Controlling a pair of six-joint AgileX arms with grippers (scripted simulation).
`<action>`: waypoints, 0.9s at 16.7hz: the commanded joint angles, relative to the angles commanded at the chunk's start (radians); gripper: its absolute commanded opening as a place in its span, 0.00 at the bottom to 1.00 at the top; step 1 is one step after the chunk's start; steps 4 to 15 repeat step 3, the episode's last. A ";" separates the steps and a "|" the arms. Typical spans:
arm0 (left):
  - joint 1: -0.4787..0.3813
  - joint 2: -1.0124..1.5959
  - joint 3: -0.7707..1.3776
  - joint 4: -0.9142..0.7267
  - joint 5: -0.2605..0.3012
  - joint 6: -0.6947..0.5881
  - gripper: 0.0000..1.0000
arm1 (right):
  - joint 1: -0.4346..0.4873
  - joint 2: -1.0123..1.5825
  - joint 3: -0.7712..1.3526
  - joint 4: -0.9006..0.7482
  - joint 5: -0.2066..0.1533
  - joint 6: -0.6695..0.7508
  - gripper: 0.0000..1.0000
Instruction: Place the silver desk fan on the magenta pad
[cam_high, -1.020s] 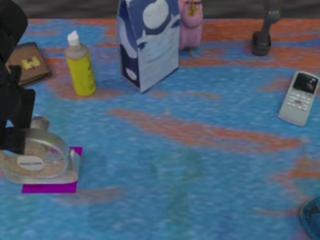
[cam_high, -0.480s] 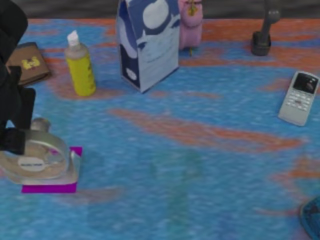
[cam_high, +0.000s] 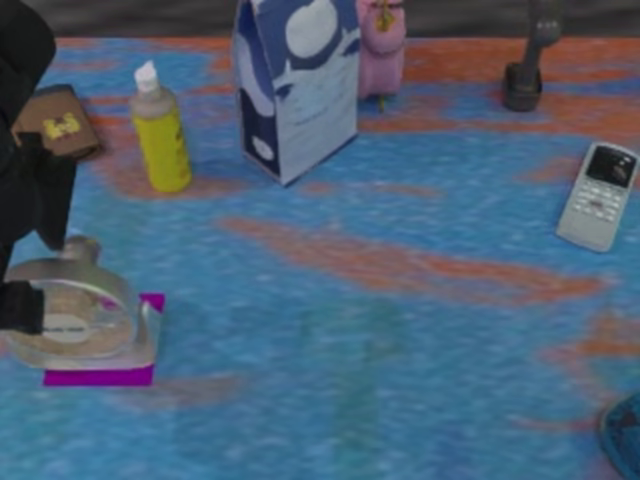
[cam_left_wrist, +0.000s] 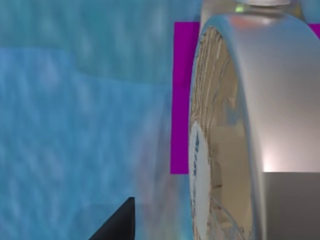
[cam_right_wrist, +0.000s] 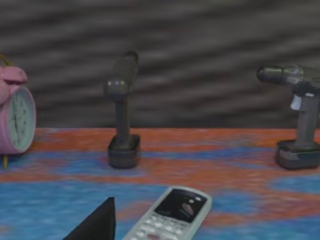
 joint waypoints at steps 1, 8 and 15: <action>0.000 0.000 0.000 0.000 0.000 0.000 1.00 | 0.000 0.000 0.000 0.000 0.000 0.000 1.00; 0.000 0.000 0.000 0.000 0.000 0.000 1.00 | 0.000 0.000 0.000 0.000 0.000 0.000 1.00; 0.000 0.000 0.000 0.000 0.000 0.000 1.00 | 0.000 0.000 0.000 0.000 0.000 0.000 1.00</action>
